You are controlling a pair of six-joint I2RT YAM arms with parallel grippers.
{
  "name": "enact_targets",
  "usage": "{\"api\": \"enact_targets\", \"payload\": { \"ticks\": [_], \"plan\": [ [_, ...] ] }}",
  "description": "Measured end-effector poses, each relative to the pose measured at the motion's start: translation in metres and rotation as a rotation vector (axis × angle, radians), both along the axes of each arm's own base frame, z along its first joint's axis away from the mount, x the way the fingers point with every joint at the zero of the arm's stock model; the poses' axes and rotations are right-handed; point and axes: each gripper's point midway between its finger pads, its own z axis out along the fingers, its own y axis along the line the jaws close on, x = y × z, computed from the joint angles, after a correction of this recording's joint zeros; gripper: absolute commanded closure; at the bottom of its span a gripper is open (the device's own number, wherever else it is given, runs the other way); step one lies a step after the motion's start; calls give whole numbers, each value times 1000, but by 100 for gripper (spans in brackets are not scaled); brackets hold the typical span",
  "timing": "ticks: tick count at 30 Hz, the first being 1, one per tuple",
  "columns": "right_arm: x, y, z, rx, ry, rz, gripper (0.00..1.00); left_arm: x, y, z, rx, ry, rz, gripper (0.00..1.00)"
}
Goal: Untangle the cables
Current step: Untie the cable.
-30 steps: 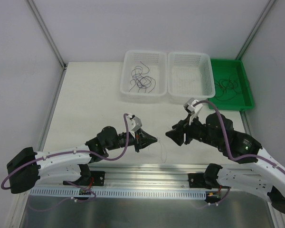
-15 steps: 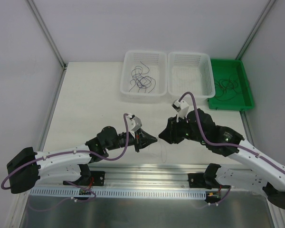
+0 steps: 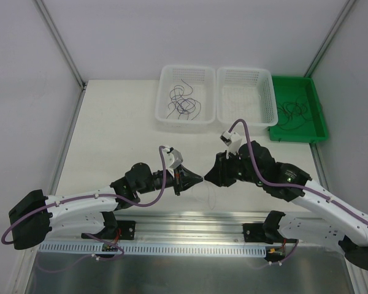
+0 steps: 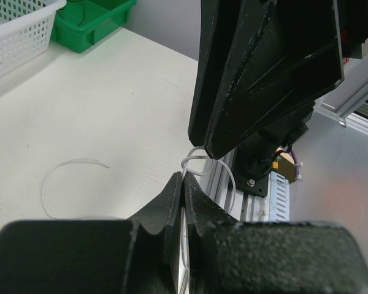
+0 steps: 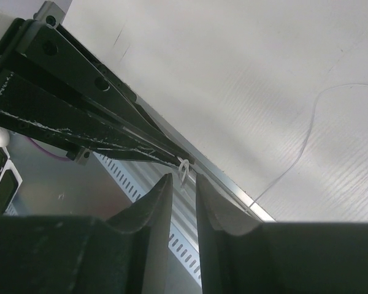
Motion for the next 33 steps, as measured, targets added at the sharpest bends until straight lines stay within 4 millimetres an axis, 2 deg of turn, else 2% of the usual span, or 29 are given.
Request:
{"api": "enact_targets", "payload": {
  "ticks": [9,17,21,25,27,29,30,31,32,33],
  "plan": [
    [0,3,1,11,2,10,85,0,0,0,0,0,0,100],
    [1,4,0,13,5,10,87,0,0,0,0,0,0,100],
    [1,4,-3,10,7,9,99,0,0,0,1,0,0,100],
    [2,4,-3,12,6,9,99,0,0,0,1,0,0,100],
    [2,3,-3,6,-4,13,99,0,0,0,1,1,0,96],
    [3,1,-4,-7,-21,19,99,0,0,0,2,-1,-2,85],
    [4,-1,-5,-20,-31,24,99,-1,1,-1,5,-1,-4,79],
    [4,-4,-6,-31,-43,30,99,-2,2,-2,13,2,-8,66],
    [5,-7,-7,-45,-57,38,99,-4,3,-4,24,0,-12,58],
    [6,-9,-8,-56,-67,46,99,-5,5,-6,37,-1,-16,54]
  ]
}}
